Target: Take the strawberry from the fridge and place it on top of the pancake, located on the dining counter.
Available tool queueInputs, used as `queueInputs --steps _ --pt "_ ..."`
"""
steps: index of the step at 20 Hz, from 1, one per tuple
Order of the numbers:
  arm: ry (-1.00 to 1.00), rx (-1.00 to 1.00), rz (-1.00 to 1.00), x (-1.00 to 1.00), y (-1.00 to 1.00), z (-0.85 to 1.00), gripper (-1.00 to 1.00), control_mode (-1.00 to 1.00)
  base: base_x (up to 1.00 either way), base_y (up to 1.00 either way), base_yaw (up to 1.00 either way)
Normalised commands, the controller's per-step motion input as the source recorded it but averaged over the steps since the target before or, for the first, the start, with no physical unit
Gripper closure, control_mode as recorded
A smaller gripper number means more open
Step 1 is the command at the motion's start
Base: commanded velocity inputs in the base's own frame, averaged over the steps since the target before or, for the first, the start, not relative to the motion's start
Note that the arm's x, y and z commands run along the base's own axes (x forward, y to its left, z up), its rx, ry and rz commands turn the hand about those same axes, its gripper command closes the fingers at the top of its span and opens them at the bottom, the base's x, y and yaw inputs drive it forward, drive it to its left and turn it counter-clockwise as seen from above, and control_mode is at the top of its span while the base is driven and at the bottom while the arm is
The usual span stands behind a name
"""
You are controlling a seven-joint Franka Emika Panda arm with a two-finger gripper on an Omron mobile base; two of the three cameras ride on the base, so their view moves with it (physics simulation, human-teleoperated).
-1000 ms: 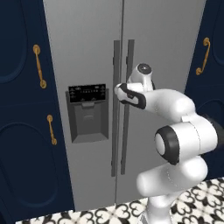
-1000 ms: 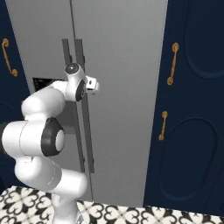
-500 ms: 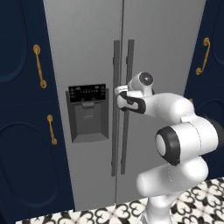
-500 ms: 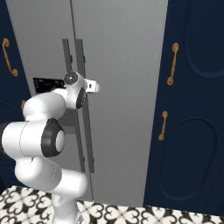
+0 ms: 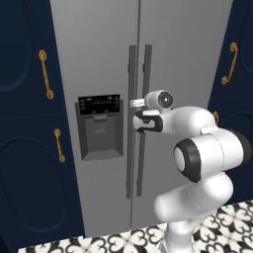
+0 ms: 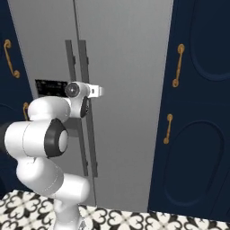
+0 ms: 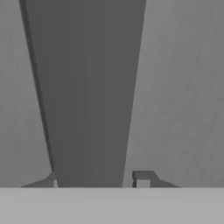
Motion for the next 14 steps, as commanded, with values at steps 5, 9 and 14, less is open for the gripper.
queueInputs --steps 5,9,14 --pt "0.15 0.16 -0.18 0.05 -0.98 -0.15 1.0 -1.0 0.0 0.0 0.0" --pt "0.09 0.25 -0.26 -0.16 -1.0 -0.04 1.0 -1.0 0.0 0.0 0.0" --pt "0.0 0.32 -0.07 -0.4 -1.0 -0.03 1.0 -1.0 0.0 0.0 0.0"
